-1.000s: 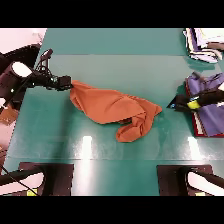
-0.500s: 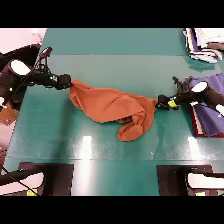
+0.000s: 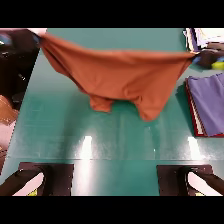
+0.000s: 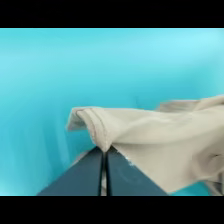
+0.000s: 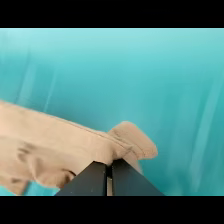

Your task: Fold the shirts.

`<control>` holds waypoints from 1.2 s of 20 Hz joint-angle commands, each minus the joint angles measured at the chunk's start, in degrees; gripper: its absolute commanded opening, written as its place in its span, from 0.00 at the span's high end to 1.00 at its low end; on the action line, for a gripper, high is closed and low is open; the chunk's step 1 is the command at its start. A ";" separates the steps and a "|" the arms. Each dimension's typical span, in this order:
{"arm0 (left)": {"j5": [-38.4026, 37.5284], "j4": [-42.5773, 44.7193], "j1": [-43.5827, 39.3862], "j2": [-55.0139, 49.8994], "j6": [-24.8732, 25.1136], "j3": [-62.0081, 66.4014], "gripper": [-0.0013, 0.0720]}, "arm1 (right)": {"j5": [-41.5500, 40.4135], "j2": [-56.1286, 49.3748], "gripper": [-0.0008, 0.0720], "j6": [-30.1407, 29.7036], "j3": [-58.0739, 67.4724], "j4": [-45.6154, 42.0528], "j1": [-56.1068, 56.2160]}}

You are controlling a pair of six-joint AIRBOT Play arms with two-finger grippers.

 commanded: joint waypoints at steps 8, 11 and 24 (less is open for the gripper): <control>-6.62 0.35 0.02 10.34 -1.57 29.73 0.95 | 9.03 18.91 0.96 -0.42 21.38 -0.11 -14.01; -6.34 3.87 0.02 9.81 -1.55 29.94 0.95 | 12.39 16.70 0.96 -0.37 27.74 0.13 -18.12; -6.12 14.01 0.04 -28.00 -1.11 7.96 0.95 | 8.24 -22.08 0.96 4.39 12.96 -10.08 3.06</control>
